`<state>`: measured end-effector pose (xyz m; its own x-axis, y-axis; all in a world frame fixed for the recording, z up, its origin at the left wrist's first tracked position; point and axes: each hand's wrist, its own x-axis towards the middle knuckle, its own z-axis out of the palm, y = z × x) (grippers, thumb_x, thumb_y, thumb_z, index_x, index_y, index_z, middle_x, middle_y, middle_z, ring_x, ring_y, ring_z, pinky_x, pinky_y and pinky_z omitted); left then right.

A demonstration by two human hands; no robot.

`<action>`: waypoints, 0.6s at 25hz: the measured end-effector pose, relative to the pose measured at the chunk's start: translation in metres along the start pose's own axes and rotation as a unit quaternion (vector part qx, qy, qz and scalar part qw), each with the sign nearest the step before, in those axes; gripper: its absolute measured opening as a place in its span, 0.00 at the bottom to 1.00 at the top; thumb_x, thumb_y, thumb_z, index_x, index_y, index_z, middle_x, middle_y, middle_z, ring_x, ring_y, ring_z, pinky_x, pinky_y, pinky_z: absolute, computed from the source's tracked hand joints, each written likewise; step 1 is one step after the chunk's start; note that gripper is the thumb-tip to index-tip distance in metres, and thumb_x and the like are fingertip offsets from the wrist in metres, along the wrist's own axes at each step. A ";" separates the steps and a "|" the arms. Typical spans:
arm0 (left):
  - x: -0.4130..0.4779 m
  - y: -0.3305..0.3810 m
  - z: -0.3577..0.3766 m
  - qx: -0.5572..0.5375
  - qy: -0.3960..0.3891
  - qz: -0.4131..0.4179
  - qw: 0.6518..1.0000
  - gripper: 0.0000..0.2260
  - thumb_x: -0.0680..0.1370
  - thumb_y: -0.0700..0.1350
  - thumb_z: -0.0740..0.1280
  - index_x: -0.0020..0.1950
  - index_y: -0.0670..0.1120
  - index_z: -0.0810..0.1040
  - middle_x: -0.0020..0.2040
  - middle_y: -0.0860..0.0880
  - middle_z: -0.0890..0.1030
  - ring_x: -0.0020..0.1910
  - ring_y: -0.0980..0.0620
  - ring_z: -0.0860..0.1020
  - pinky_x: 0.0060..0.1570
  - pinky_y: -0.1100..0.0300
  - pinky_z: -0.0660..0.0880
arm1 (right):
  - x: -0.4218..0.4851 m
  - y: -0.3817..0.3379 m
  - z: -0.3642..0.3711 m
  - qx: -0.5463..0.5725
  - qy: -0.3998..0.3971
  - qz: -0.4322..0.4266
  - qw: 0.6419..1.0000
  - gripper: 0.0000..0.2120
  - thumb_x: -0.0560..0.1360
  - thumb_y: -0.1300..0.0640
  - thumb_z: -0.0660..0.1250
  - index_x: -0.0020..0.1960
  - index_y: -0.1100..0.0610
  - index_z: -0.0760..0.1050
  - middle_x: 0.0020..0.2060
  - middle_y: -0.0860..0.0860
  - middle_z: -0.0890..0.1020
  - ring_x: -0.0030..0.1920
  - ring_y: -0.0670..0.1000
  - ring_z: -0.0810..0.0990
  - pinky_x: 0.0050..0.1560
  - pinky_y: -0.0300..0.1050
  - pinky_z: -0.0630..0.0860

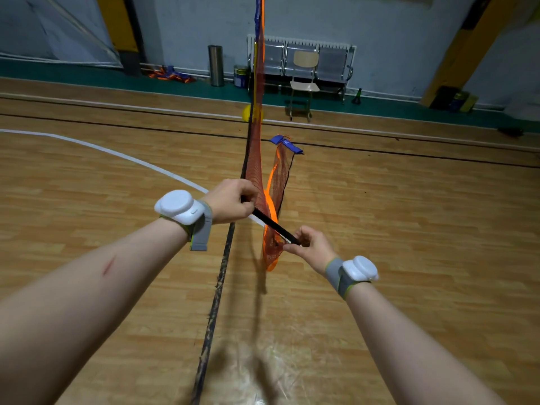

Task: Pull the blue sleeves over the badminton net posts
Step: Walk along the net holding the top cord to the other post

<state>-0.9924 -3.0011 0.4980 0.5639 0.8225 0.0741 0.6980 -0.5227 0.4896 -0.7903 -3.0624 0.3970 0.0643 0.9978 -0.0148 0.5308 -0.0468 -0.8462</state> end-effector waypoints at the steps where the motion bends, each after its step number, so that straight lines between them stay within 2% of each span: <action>1: -0.003 -0.006 -0.002 0.008 -0.003 -0.006 1.000 0.06 0.72 0.37 0.62 0.36 0.43 0.73 0.44 0.44 0.77 0.41 0.46 0.74 0.44 0.52 0.74 | -0.004 -0.003 0.002 0.012 -0.003 0.000 1.000 0.16 0.68 0.63 0.73 0.33 0.51 0.67 0.28 0.45 0.72 0.27 0.36 0.70 0.33 0.30 0.65; 4: -0.017 -0.022 -0.006 0.030 -0.008 -0.018 0.999 0.06 0.72 0.37 0.62 0.35 0.44 0.71 0.43 0.45 0.76 0.41 0.47 0.73 0.44 0.53 0.72 | -0.018 -0.018 0.009 0.045 -0.006 -0.012 0.999 0.12 0.69 0.64 0.72 0.36 0.53 0.70 0.29 0.46 0.72 0.26 0.36 0.70 0.32 0.28 0.66; 6: -0.024 -0.028 -0.007 0.039 -0.007 -0.019 0.999 0.05 0.71 0.37 0.62 0.36 0.44 0.71 0.42 0.46 0.75 0.42 0.47 0.72 0.45 0.52 0.72 | -0.027 -0.029 0.014 0.069 -0.013 -0.021 0.997 0.07 0.69 0.63 0.72 0.40 0.55 0.75 0.31 0.46 0.76 0.28 0.36 0.72 0.35 0.27 0.68; 8: -0.033 -0.030 -0.006 0.063 -0.011 -0.009 0.998 0.02 0.71 0.38 0.62 0.38 0.42 0.72 0.44 0.45 0.75 0.45 0.47 0.72 0.47 0.51 0.73 | -0.038 -0.038 0.021 0.101 -0.008 -0.027 0.994 0.04 0.71 0.61 0.71 0.45 0.58 0.80 0.35 0.47 0.80 0.35 0.37 0.75 0.45 0.34 0.74; 11: -0.039 -0.025 -0.001 0.083 -0.019 0.002 0.996 0.05 0.72 0.39 0.62 0.46 0.41 0.75 0.48 0.46 0.76 0.48 0.47 0.74 0.50 0.50 0.75 | -0.050 -0.054 0.025 0.137 0.010 -0.022 0.990 0.08 0.72 0.61 0.70 0.50 0.63 0.81 0.44 0.55 0.83 0.45 0.50 0.80 0.57 0.52 0.76; 13: -0.048 -0.013 0.001 0.072 -0.028 0.024 0.997 0.10 0.73 0.39 0.62 0.53 0.43 0.75 0.53 0.49 0.76 0.50 0.50 0.74 0.51 0.56 0.73 | -0.062 -0.066 0.028 0.133 0.014 -0.022 0.991 0.09 0.72 0.60 0.69 0.50 0.62 0.81 0.47 0.63 0.83 0.44 0.56 0.79 0.55 0.55 0.77; 15: -0.056 -0.002 0.005 0.061 -0.039 0.062 0.995 0.14 0.74 0.38 0.62 0.58 0.45 0.74 0.55 0.50 0.75 0.52 0.53 0.74 0.51 0.60 0.72 | -0.071 -0.076 0.030 0.111 0.012 -0.026 0.993 0.09 0.73 0.60 0.68 0.51 0.63 0.81 0.48 0.67 0.81 0.41 0.59 0.78 0.46 0.46 0.78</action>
<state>-1.0235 -3.0475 0.4887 0.6779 0.7329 0.0569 0.6671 -0.6458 0.3715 -0.8606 -3.1283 0.4466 0.0629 0.9971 0.0420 0.3346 0.0186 -0.9422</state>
